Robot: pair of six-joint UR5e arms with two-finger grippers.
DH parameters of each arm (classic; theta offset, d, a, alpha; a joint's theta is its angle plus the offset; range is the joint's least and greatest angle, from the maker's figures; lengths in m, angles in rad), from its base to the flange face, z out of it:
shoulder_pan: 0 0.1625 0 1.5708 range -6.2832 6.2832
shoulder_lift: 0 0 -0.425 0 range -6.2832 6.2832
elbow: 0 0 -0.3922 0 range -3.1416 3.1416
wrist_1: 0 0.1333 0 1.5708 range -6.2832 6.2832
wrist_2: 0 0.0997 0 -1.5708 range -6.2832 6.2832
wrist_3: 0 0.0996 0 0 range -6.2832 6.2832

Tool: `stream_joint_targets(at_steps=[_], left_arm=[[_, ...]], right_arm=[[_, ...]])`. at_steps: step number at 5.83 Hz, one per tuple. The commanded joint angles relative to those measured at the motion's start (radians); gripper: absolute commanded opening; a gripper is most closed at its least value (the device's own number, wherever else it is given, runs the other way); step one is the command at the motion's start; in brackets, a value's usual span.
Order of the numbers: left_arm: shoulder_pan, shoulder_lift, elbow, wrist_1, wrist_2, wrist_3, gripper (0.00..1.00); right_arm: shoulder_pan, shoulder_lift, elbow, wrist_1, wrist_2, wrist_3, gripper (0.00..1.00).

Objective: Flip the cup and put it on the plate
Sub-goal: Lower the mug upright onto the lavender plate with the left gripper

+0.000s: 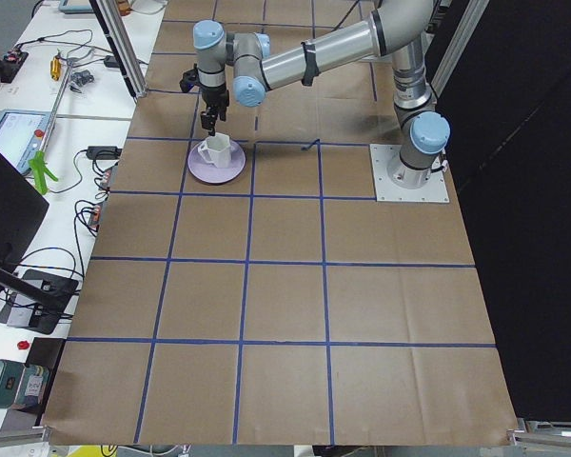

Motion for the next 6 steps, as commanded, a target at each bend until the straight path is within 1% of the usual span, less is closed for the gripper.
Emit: stream_joint_targets(at_steps=[1, 2, 3, 4, 5, 6], left_arm=[[-0.007, 0.147, 0.004, -0.158, 0.004, -0.038, 0.99], [-0.050, 0.223, 0.025, -0.253, -0.004, -0.148, 0.99], [-0.141, 0.254, 0.057, -0.332, 0.007, -0.237, 0.99], [-0.180, 0.267, 0.082, -0.380, 0.005, -0.280, 0.99], [-0.178, 0.282, 0.084, -0.439, 0.007, -0.281, 0.99], [-0.170, 0.290, 0.078, -0.441, 0.004, -0.281, 0.99]], right_arm=[[0.000, 0.000, 0.000, -0.001, 0.000, 0.000, 1.00], [0.000, 0.000, 0.000, -0.001, 0.000, 0.000, 1.00], [0.000, 0.000, 0.000, -0.001, 0.000, 0.000, 1.00], [0.000, 0.000, 0.000, 0.000, 0.000, 0.000, 1.00], [0.000, 0.000, 0.000, 0.000, 0.000, 0.000, 1.00], [0.000, 0.000, 0.000, 0.000, 0.000, 0.000, 1.00]])
